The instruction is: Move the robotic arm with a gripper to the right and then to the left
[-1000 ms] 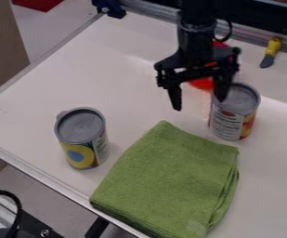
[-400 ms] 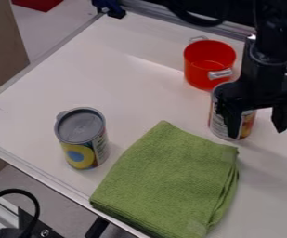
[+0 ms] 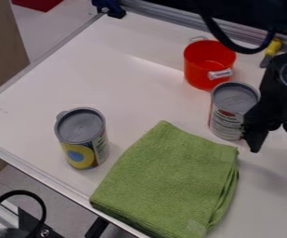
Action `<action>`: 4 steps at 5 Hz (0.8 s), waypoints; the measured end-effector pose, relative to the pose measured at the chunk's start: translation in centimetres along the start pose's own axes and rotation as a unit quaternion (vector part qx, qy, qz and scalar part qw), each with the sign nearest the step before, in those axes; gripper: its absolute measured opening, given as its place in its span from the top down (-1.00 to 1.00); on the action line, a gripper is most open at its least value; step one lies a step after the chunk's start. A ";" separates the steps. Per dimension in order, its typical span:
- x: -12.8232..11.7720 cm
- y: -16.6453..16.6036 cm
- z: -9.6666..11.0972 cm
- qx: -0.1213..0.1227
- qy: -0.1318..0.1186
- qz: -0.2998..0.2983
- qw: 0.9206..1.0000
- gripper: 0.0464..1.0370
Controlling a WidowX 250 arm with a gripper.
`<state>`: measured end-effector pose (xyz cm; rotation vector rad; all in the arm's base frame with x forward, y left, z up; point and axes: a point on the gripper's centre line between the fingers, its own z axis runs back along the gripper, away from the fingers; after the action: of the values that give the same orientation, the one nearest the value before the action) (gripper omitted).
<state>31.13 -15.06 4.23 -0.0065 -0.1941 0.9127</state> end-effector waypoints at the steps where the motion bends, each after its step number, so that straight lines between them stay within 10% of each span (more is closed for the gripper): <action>1: 0.6 -0.7 -0.2 0.009 -0.015 0.080 0.997 -0.92; 4: 3.8 -1.2 -1.4 0.000 0.020 0.236 0.972 -0.92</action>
<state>34.60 -12.73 3.58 -0.0739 -0.1579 1.3864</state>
